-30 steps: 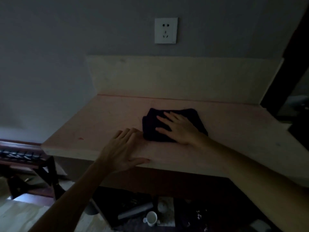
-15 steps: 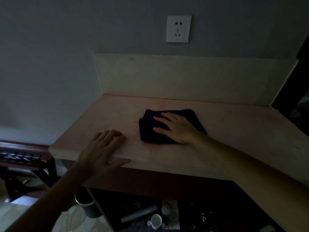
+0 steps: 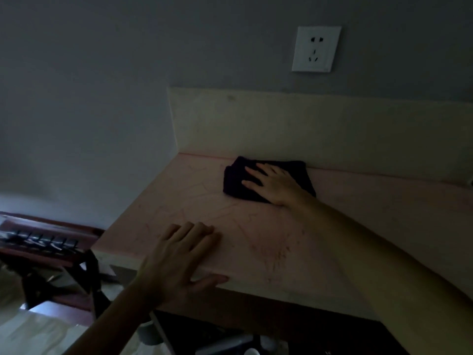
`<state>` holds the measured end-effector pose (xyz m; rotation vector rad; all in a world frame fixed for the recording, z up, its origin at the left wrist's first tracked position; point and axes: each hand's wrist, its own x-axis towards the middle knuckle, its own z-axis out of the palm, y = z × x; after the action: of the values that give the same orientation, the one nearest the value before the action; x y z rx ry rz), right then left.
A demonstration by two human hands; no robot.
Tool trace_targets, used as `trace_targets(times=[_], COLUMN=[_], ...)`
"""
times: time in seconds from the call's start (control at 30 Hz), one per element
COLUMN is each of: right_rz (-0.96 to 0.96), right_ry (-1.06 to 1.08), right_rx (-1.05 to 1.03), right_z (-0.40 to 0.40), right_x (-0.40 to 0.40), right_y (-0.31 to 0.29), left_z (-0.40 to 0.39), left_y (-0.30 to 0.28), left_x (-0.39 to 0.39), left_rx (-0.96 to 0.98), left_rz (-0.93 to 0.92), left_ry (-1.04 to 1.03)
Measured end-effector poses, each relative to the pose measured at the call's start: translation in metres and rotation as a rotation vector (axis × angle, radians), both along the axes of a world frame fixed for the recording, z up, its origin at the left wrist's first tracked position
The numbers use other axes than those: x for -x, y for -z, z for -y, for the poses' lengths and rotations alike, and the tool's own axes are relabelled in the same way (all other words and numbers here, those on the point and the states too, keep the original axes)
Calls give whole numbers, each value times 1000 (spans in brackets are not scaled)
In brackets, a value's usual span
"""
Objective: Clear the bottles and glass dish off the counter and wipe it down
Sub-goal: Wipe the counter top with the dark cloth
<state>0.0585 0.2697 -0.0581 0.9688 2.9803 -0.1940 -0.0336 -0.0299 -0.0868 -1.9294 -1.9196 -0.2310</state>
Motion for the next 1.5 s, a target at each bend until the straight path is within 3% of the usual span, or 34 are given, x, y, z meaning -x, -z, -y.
trace_targets(times=[0.27,0.43,0.63,0.9,1.07,1.33,1.5], right_rz=[-23,-42,2,-19,-36,-44,-52], right_ry=[-54,-34,-38,10,32,29,-39], right_rx=[-18,-9,40,4,-23,-11,-50], right_z=[138,193,153,44,26,150,237], right_x=[-75,-86,-38,102,125,66,28], right_y=[4,6,3,1,6,6,6], left_z=[22,58,49,45,45,54,93], left_y=[-8,-16,-16,-11,-10,-12,6], left_x=[2,75,123,131,130,118,116], left_rx=[-91,-33,45,32,49,-52,-93], left_rz=[195,120,-2,73,57,71,218], left_ry=[101,71,88,136,117,54,7])
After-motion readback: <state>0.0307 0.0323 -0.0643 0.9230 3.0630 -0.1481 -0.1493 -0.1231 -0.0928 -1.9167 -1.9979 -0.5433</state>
